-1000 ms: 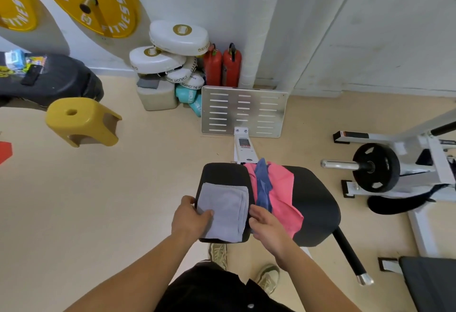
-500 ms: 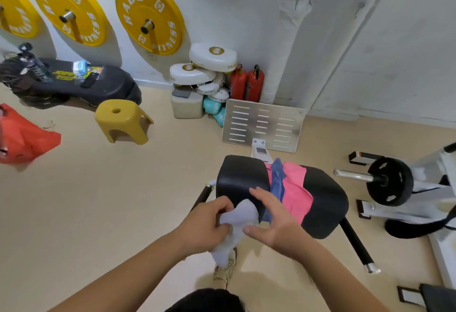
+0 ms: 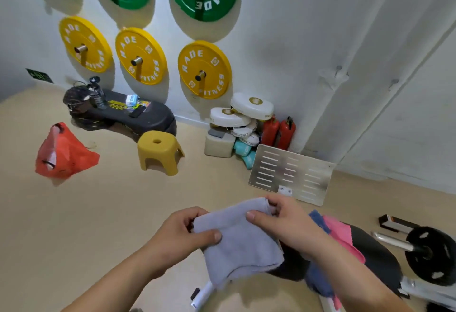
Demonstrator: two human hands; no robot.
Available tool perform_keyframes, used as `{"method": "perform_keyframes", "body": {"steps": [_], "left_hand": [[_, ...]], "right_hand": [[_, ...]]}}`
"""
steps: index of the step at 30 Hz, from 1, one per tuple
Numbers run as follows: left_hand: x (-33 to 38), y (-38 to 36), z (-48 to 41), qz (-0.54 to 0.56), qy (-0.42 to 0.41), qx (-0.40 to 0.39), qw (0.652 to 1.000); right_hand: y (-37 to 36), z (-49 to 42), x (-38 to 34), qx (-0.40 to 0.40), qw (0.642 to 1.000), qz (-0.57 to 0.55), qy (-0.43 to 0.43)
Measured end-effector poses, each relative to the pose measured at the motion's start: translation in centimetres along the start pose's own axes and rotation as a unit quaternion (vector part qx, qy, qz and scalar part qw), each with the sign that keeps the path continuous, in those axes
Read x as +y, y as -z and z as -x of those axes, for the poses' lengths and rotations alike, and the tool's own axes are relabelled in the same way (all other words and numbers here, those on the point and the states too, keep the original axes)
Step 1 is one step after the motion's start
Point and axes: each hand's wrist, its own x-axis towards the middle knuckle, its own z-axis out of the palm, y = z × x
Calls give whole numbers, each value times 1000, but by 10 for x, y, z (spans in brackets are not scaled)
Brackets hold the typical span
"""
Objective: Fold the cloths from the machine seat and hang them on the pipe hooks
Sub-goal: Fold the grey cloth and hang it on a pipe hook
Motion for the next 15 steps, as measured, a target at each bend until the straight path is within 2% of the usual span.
{"method": "perform_keyframes", "body": {"steps": [6, 10, 12, 15], "left_hand": [[-11, 177, -34, 92, -28, 106, 990], [-2, 281, -72, 86, -38, 160, 983], [14, 316, -94, 79, -41, 158, 984], [50, 346, -136, 61, -51, 114, 990]], "right_hand": [[-111, -147, -66, -25, 999, -20, 5], [-163, -232, -112, -41, 999, -36, -3], [-171, -258, -135, -32, 998, -46, -8], [-159, -284, -162, 7, 999, -47, -2]]}}
